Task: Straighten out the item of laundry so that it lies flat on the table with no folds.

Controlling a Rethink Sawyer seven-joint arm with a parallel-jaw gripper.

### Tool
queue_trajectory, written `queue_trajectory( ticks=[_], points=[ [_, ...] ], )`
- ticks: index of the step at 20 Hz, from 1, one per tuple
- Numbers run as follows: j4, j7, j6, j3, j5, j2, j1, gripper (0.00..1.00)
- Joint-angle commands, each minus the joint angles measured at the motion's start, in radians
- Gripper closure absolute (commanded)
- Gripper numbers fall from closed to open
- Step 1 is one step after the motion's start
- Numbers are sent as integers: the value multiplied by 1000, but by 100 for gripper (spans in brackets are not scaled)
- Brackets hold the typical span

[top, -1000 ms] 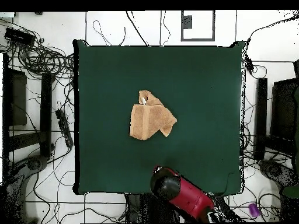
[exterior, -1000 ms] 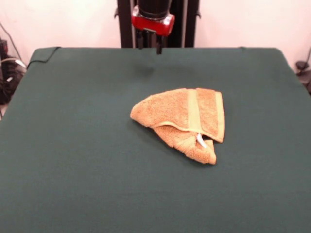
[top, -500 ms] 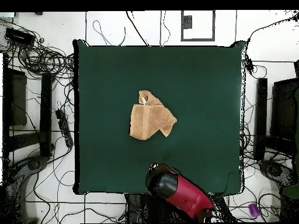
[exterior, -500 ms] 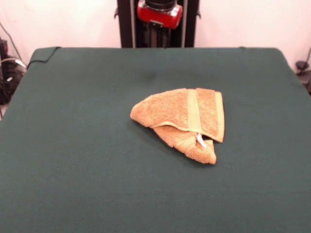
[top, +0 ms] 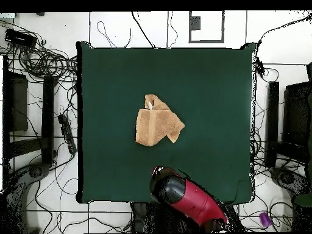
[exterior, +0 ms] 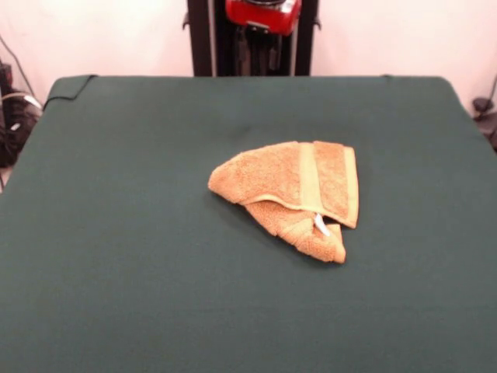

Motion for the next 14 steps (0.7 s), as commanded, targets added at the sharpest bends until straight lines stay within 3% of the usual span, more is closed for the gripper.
queue_trajectory(
  ticks=[1,14],
  points=[
    [-138,282,109,39,94,32,43,0],
    [-239,405,150,-56,213,113,101,0]
  ],
)
